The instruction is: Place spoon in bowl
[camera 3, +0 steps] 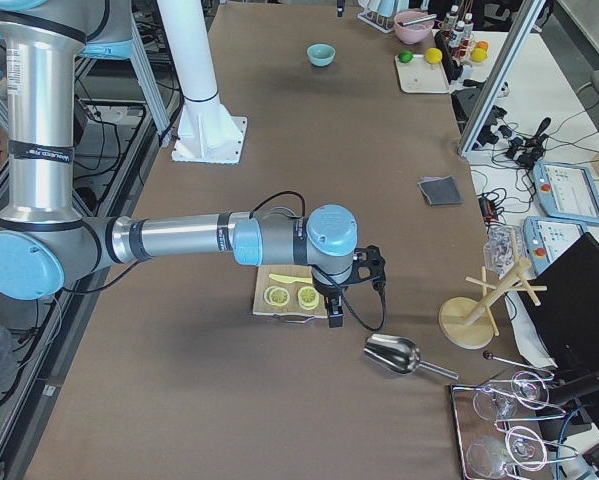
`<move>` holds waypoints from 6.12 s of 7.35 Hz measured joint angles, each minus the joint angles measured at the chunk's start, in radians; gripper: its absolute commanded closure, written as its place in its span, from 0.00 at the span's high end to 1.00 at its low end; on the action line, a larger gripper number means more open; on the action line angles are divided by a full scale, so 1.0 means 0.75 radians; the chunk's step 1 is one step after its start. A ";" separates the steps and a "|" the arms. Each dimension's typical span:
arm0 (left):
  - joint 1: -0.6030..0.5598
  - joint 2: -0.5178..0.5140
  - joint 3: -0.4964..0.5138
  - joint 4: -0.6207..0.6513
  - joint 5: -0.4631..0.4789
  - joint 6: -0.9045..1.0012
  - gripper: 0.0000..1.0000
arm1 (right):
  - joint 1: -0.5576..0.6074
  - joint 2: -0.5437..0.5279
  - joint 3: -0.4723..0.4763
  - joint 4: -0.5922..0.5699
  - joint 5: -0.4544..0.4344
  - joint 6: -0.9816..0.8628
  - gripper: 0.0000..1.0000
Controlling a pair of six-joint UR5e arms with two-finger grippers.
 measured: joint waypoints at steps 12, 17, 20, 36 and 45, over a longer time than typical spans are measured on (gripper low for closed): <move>0.345 0.040 0.261 -0.445 0.085 -0.146 0.00 | -0.005 0.010 0.008 0.006 0.043 0.047 1.00; 0.333 -0.024 0.236 -0.394 -0.196 -0.226 0.00 | -0.007 0.010 0.007 0.003 0.047 0.049 1.00; 0.381 -0.313 0.178 -0.350 -0.136 -0.628 0.00 | -0.008 0.008 0.003 0.003 0.050 0.050 1.00; 0.885 -1.049 0.203 0.220 0.611 -1.053 0.98 | -0.075 0.058 0.025 0.006 0.078 0.250 1.00; 0.462 -0.795 0.028 0.282 0.505 -0.724 0.98 | -0.913 0.065 0.112 0.506 -0.268 0.989 0.99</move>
